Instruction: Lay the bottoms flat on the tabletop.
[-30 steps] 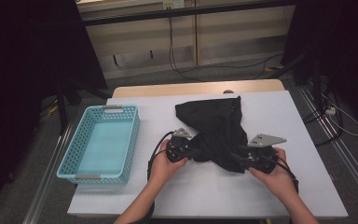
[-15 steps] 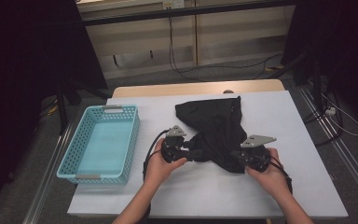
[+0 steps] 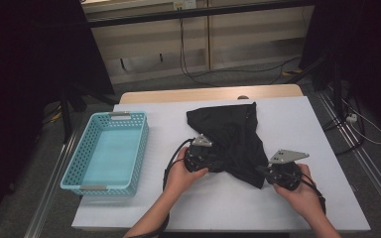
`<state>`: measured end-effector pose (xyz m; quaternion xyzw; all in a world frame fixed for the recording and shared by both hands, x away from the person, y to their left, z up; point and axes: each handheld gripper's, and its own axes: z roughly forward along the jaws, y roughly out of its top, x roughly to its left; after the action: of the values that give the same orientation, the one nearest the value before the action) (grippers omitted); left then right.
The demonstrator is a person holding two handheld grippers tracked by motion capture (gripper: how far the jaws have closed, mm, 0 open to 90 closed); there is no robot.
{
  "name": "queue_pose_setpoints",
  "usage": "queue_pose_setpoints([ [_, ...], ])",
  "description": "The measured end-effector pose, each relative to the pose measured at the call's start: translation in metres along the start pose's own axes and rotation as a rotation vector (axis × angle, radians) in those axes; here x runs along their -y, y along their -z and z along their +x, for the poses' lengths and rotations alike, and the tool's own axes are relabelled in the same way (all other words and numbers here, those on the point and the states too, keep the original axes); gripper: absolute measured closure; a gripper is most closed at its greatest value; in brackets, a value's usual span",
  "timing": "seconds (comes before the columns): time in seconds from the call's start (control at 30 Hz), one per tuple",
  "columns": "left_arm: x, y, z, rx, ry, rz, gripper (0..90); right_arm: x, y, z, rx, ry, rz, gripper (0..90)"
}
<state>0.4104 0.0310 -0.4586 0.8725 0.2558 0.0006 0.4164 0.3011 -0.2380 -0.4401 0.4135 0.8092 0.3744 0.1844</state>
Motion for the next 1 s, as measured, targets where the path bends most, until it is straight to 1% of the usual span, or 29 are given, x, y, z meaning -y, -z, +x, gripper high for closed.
queue_pose_setpoints([
  [0.07,0.0,0.001,0.001,0.011,0.016,0.012,80.2,0.001,0.001,0.001,-0.007,0.0,0.006,88.3],
  [0.13,0.0,0.004,0.002,0.016,0.038,0.014,83.1,0.001,0.001,0.001,-0.013,0.002,0.006,88.3],
  [0.23,0.001,0.016,0.007,0.011,0.064,0.004,84.2,0.002,0.002,0.001,-0.014,0.005,0.008,88.3],
  [0.3,0.003,0.026,0.01,-0.001,0.084,-0.012,84.2,0.003,0.0,0.0,-0.011,0.005,0.016,88.3],
  [0.37,0.005,0.04,0.015,-0.013,0.118,-0.035,84.3,0.004,-0.001,-0.001,-0.014,0.0,0.023,88.2],
  [0.43,0.006,0.047,0.016,-0.012,0.137,-0.05,84.5,0.004,-0.002,-0.001,-0.016,0.006,0.024,88.3],
  [0.57,0.01,0.061,0.019,-0.041,0.155,-0.064,85.9,0.001,-0.003,0.001,-0.02,0.013,0.025,88.2],
  [0.6,0.012,0.065,0.02,-0.042,0.171,-0.071,87.4,0.0,-0.003,0.001,-0.023,0.017,0.023,88.2],
  [0.63,0.013,0.068,0.021,-0.049,0.177,-0.08,88.5,0.0,-0.004,0.001,-0.024,0.018,0.022,88.1],
  [0.73,0.015,0.077,0.024,-0.061,0.191,-0.096,88.6,-0.002,-0.006,0.002,-0.026,0.021,0.022,88.1],
  [0.8,0.016,0.081,0.025,-0.061,0.189,-0.099,88.7,-0.003,-0.007,0.002,-0.028,0.024,0.024,88.1],
  [0.83,0.015,0.081,0.025,-0.06,0.183,-0.101,88.7,-0.003,-0.007,0.001,-0.028,0.027,0.024,88.1],
  [0.93,0.015,0.079,0.026,-0.056,0.181,-0.102,88.8,-0.002,-0.005,-0.001,-0.014,0.022,0.023,88.2],
  [1.0,0.014,0.081,0.027,-0.071,0.183,-0.102,89.1,-0.002,-0.003,-0.003,-0.005,0.016,0.015,88.2],
])
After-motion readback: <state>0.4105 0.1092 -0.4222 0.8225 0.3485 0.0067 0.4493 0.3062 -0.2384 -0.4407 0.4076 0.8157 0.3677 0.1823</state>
